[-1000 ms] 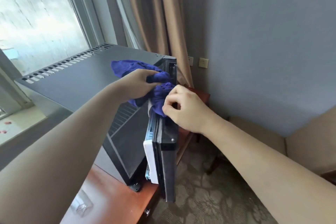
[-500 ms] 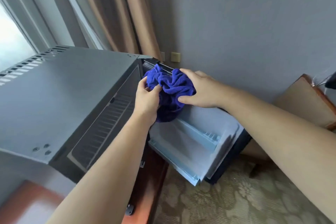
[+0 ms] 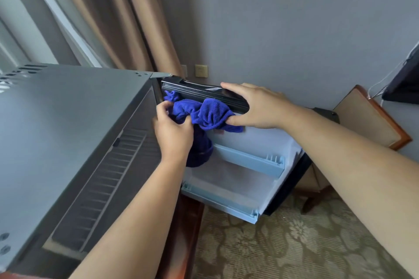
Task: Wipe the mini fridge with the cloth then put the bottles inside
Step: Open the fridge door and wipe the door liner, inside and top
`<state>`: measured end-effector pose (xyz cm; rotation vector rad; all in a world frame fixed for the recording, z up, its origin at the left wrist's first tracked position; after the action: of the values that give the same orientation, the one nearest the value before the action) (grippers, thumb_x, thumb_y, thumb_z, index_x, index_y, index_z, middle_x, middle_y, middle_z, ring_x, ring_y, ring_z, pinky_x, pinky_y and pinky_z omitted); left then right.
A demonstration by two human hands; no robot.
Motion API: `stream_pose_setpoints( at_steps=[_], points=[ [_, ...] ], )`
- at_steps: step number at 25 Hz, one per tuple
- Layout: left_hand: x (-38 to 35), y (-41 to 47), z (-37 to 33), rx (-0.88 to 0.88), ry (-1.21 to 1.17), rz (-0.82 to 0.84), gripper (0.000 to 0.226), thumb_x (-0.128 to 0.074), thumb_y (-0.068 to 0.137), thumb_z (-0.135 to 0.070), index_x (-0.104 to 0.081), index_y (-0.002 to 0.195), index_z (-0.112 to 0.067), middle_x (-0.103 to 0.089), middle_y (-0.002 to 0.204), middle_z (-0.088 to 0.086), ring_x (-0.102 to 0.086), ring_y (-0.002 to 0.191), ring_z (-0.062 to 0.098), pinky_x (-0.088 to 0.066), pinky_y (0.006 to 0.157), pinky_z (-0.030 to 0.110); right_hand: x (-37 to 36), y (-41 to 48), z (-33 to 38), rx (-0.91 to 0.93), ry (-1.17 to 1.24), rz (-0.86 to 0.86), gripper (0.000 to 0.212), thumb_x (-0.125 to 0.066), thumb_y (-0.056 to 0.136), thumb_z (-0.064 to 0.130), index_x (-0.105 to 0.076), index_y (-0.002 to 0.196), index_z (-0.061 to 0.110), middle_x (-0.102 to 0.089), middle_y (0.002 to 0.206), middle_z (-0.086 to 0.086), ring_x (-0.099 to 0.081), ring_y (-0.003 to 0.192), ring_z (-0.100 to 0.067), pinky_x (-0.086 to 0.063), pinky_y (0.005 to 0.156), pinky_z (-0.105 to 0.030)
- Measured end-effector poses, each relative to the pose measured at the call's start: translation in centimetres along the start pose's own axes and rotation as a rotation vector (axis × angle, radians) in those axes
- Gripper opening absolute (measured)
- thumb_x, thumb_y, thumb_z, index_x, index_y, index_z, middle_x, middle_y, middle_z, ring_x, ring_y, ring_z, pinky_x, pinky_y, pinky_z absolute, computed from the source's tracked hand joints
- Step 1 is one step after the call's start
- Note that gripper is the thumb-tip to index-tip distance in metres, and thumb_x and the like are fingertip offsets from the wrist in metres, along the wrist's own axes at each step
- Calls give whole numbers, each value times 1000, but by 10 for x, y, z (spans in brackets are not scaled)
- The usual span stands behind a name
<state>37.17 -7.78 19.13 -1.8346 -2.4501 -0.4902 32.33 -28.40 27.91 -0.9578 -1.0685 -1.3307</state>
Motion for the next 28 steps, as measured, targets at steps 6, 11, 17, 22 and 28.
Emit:
stream_pose_setpoints(
  at_steps=[6, 11, 17, 22, 28],
  points=[
    [-24, -29, -23, -35, -11, -18, 38, -66, 82, -8, -60, 117, -23, -53, 111, 4, -56, 88, 14, -43, 85, 27, 5, 6, -13, 81, 91, 96, 97, -76, 68, 45, -26, 151, 52, -49, 138, 18, -51, 122, -9, -46, 100, -32],
    [-52, -66, -28, -3, -47, 89, 32, -67, 87, -10, -57, 112, -27, -59, 109, 3, -57, 89, 19, -43, 82, 29, 10, 9, -16, 38, 201, 113, 83, -57, 63, 39, -38, 142, 57, -52, 136, 20, -53, 118, -7, -47, 96, -27],
    [-56, -73, -28, 14, -95, 179, 29, -69, 81, -12, -58, 98, -33, -70, 81, -8, -64, 76, 10, -51, 72, 29, 9, 10, -18, 57, 175, 103, 81, -53, 66, 36, -36, 144, 54, -49, 138, 22, -49, 125, -8, -46, 104, -36],
    [-40, -54, -22, -69, -48, 173, 37, -65, 75, -3, -60, 97, -32, -69, 86, -13, -64, 80, 1, -45, 69, 11, 9, -4, -34, 76, 86, 75, 93, -60, 70, 36, -21, 152, 50, -36, 151, 19, -43, 133, -9, -42, 104, -30],
    [-41, -48, -20, 67, -69, 8, 30, -65, 76, -6, -54, 96, -26, -66, 87, -12, -64, 78, 3, -49, 71, 19, 16, -28, -68, -45, 86, -4, 87, -53, 79, 37, -16, 157, 40, -37, 158, 7, -38, 142, -18, -35, 108, -29]
  ],
)
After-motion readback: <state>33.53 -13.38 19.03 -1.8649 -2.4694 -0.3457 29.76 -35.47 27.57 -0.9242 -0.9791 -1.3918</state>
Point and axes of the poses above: each hand's wrist, its own y-axis towards the middle knuckle, its own x-axis out of the back of the hand, z = x × y, the point moved 3 cm from there along y, towards the middle knuckle
